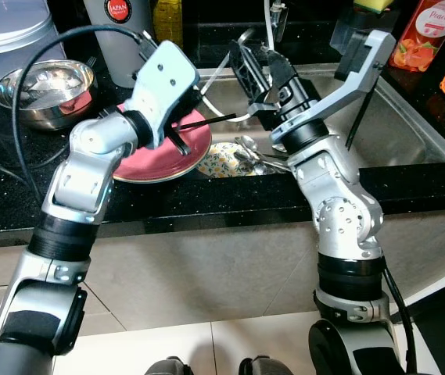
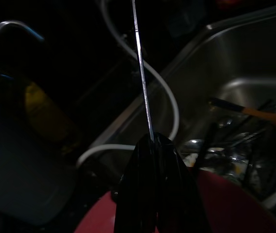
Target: Kitchen organization
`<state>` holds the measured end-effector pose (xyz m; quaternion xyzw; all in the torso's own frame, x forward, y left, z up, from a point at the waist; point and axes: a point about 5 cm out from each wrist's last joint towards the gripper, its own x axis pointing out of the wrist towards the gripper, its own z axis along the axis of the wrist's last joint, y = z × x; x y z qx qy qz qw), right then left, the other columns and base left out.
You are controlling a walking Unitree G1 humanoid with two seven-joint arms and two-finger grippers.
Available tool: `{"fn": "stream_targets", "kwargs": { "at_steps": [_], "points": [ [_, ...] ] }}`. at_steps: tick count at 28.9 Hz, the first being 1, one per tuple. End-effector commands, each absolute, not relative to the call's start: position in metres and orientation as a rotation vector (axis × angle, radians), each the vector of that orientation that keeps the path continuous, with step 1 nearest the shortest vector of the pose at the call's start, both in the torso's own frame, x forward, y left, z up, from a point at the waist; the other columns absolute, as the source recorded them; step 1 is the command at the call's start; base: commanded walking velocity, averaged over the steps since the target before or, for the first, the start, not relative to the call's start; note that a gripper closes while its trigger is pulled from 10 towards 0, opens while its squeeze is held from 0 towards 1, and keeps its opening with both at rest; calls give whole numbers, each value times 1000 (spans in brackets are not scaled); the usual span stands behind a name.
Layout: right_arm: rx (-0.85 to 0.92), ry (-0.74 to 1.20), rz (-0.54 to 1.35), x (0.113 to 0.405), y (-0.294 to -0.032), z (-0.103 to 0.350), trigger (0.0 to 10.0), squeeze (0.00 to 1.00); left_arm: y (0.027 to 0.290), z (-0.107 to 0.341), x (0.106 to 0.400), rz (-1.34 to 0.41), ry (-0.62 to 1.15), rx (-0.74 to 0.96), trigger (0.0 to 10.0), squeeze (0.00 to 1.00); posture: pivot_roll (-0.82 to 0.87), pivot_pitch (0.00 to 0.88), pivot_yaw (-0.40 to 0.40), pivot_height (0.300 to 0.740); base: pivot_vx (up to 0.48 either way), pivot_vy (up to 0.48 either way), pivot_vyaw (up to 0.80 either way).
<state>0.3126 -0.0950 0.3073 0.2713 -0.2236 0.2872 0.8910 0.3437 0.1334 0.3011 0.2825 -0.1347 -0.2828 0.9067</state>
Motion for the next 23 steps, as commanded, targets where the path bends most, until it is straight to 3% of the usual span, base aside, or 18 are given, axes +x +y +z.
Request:
{"fn": "stream_targets", "kwargs": {
  "at_steps": [1, 10, 23],
  "points": [
    [578, -435, 636, 313, -93, 303, 10000, 0, 127, 301, 334, -675, -308, 622, 10000, 0, 50, 48, 1, 740, 0, 0, 0],
    [521, -420, 700, 308, -78, 299, 10000, 0, 101, 289, 315, -908, -328, 614, 10000, 0, 41, 37, 4, 740, 0, 0, 0],
    [501, -410, 676, 311, -82, 295, 10000, 0, 108, 302, 323, -797, -384, 615, 10000, 0, 44, 25, 3, 740, 0, 0, 0]
  ]
}}
